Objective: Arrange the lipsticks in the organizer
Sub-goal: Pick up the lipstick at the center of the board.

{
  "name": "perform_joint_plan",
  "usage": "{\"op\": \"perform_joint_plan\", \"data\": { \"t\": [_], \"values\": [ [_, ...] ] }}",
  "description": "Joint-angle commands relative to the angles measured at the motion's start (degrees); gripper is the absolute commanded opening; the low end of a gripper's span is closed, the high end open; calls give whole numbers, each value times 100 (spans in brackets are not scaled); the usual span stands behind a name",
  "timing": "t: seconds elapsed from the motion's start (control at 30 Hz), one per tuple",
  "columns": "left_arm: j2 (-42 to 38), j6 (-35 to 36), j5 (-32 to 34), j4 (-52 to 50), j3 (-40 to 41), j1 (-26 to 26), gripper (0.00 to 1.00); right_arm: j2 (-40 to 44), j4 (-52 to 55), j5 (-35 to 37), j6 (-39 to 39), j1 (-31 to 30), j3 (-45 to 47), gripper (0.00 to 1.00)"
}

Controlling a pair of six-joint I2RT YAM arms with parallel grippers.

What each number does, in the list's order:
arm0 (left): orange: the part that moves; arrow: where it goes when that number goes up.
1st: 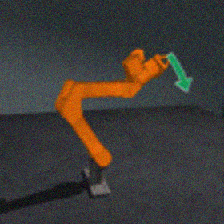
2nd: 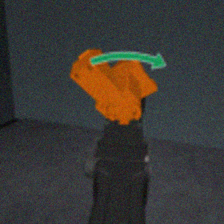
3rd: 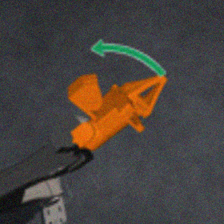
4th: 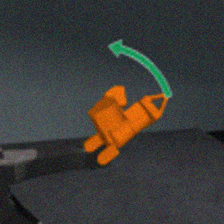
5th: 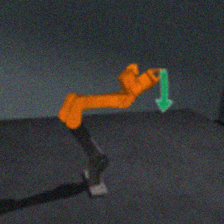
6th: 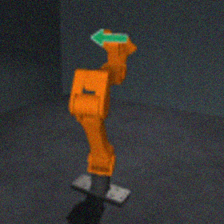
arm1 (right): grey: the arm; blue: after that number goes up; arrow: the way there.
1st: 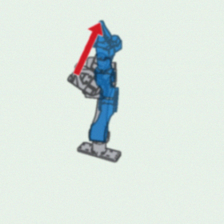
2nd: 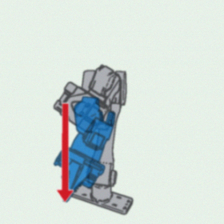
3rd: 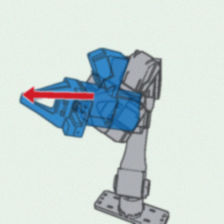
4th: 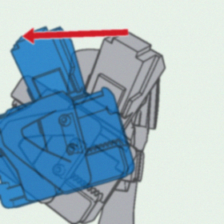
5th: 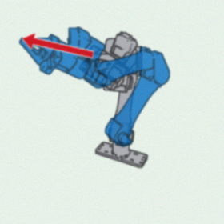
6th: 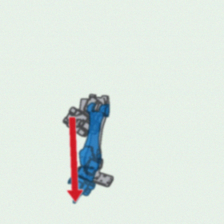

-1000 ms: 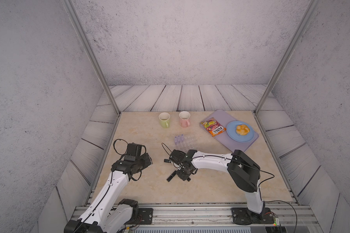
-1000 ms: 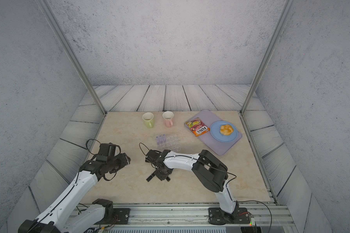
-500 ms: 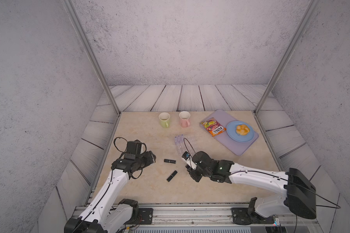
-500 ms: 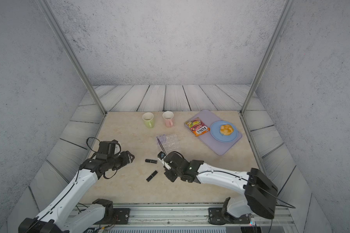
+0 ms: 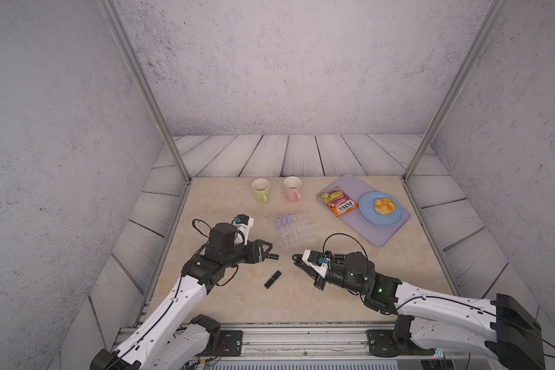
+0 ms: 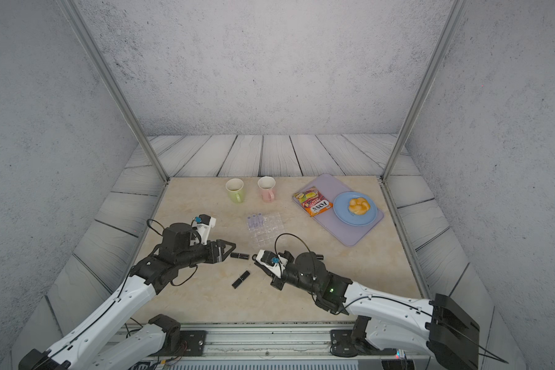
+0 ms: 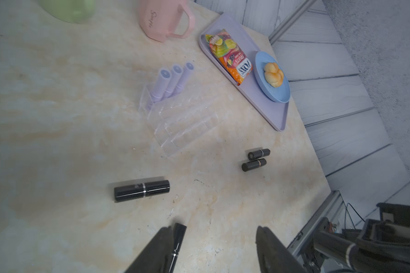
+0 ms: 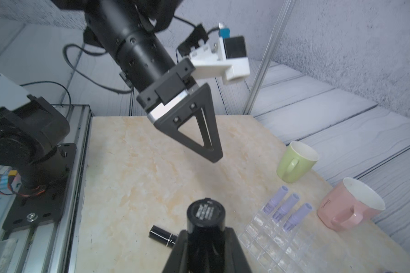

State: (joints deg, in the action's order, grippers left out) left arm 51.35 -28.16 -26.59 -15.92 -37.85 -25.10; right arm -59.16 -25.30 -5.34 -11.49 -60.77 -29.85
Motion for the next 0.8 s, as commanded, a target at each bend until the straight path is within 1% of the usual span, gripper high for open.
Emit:
{"op": "perform_joint_plan", "data": {
  "t": [0.0, 0.1, 0.17, 0.23, 0.33, 0.37, 0.43, 0.5, 0.6, 0.7, 0.77],
  "values": [
    [-171, 217, -231, 506, 119, -172, 61, 211, -267, -199, -171, 18, -25, 0],
    [-254, 103, -178, 458, 18, -179, 60, 184, 56, -48, -208, 13, -102, 0],
    [-192, -121, -185, 182, -272, -179, 61, 78, 552, 62, -258, 13, -241, 0],
    [34, -210, -416, -417, -781, -179, 64, -73, 1195, 101, -431, 12, -407, 0],
    [582, -161, -1000, -1673, -1516, -179, 67, -348, 2152, 511, -633, 4, -723, 0],
    [776, -119, -1122, -2014, -1682, -179, 68, -451, 2434, 663, -724, -4, -822, 0],
    [1052, -168, -1273, -2340, -1789, -206, 71, -667, 2806, 950, -983, -64, -982, 0],
    [1221, -371, -1423, -2277, -1696, -336, 73, -891, 3008, 1182, -1180, -120, -1116, 0],
    [1402, -604, -1535, -1928, -1457, -580, 72, -1148, 3139, 1233, -1295, -168, -1302, 0],
    [1579, -894, -2005, -1435, -1219, -613, 63, -1296, 3365, 1211, -1375, -229, -1493, 0],
    [1694, -1079, -2189, -1062, -1063, -662, 61, -1337, 3470, 1198, -1398, -271, -1574, 0]
  ]
}}
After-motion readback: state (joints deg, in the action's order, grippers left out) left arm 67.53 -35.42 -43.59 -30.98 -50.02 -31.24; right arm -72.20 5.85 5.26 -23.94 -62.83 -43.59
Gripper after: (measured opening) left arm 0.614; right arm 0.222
